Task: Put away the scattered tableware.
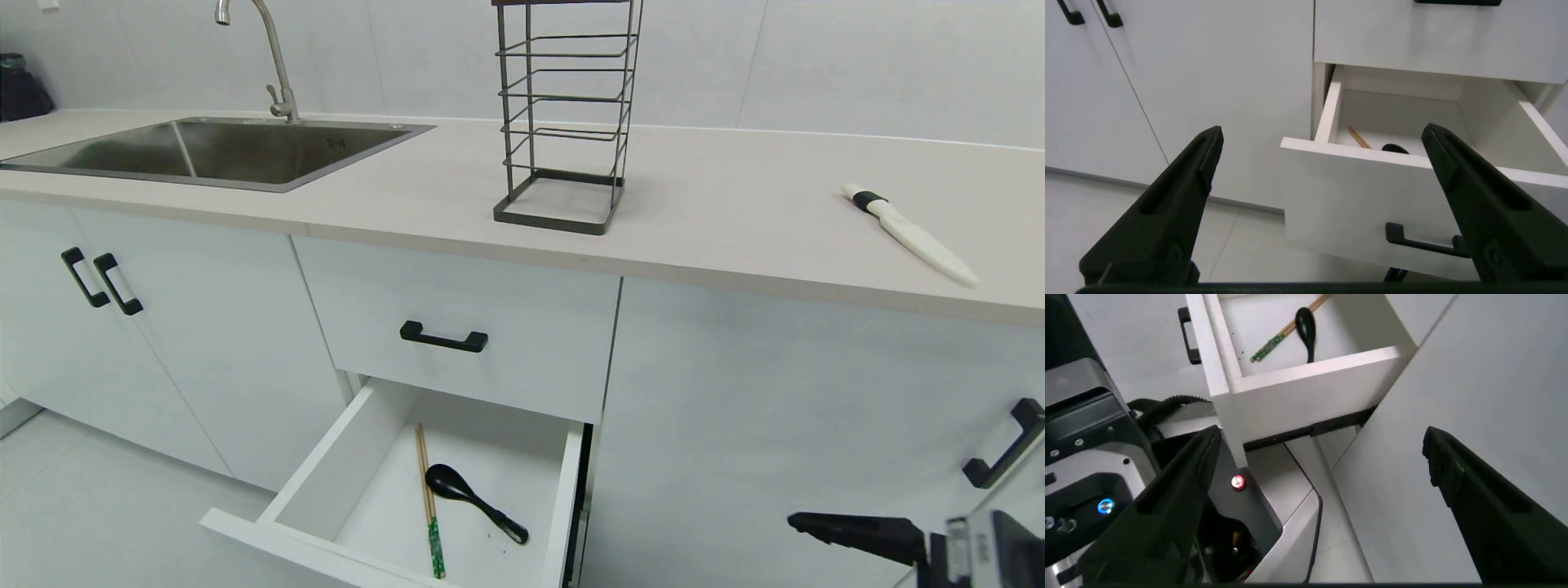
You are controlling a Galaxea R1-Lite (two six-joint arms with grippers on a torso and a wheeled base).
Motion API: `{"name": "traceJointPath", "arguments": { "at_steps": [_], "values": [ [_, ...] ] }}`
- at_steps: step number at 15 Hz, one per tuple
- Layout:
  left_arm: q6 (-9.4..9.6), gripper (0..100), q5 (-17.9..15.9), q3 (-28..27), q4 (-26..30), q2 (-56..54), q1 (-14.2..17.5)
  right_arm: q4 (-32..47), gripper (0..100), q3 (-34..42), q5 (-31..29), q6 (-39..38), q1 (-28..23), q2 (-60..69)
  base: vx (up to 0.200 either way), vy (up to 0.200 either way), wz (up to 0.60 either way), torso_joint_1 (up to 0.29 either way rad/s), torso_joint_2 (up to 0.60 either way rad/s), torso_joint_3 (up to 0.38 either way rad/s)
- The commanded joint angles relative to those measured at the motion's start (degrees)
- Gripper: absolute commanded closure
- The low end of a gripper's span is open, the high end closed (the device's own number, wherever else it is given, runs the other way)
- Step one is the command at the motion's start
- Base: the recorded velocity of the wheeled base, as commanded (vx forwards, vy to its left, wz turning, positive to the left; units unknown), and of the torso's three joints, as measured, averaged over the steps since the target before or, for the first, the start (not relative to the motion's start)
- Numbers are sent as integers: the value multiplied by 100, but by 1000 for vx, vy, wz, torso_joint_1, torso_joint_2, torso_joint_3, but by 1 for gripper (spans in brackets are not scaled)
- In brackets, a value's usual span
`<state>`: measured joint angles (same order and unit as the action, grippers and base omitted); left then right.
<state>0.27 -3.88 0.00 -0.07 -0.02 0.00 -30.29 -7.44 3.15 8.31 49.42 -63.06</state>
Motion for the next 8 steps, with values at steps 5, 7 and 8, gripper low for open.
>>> {"name": "traceJointPath", "arguments": {
  "at_steps": [5, 7, 8],
  "values": [
    [0, 0, 1, 0, -1, 2, 0, 1078, 0, 568, 125, -524, -64, 3740, 0, 0, 0, 0, 0, 0],
    [0, 0, 1, 0, -1, 2, 0, 1087, 0, 577, 116, -603, -337, 4047, 0, 0, 0, 0, 0, 0],
    [0, 0, 1, 0, -1, 2, 0, 1087, 0, 577, 116, -603, -337, 4047, 0, 0, 0, 0, 0, 0]
  ]
}}
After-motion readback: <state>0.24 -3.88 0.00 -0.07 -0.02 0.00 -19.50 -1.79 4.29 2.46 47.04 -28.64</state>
